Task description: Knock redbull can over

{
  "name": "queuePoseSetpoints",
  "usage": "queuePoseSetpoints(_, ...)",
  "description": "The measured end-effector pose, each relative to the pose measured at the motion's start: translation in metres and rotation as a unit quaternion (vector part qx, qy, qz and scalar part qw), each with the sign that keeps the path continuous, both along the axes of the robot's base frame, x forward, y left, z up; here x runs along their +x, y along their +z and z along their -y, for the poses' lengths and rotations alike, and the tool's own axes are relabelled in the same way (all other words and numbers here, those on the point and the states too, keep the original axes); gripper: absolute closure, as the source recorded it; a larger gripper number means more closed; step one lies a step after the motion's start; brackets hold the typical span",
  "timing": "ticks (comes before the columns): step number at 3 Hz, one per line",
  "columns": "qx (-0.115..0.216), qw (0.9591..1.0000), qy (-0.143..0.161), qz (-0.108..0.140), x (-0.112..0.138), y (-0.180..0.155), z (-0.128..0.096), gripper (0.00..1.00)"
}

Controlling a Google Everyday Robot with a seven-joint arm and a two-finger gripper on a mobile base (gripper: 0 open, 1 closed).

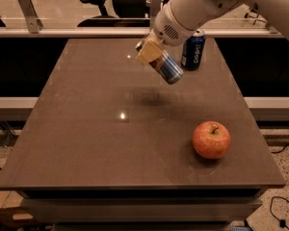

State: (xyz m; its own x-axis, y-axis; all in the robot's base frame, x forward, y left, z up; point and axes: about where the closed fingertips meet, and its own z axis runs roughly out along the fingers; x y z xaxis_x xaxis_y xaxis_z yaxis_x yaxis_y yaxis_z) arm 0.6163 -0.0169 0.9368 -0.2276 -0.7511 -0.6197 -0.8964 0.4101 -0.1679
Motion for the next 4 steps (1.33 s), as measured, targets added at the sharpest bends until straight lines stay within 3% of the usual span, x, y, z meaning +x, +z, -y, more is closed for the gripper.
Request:
queuePoseSetpoints(2,-0.013,0.9993,-0.021,-0.027,0.006,-0.030,0.018,1.00)
queuePoseSetpoints(4,-0.044,0.9974,-0.007,-0.058,0.017,-0.056,0.015,1.00)
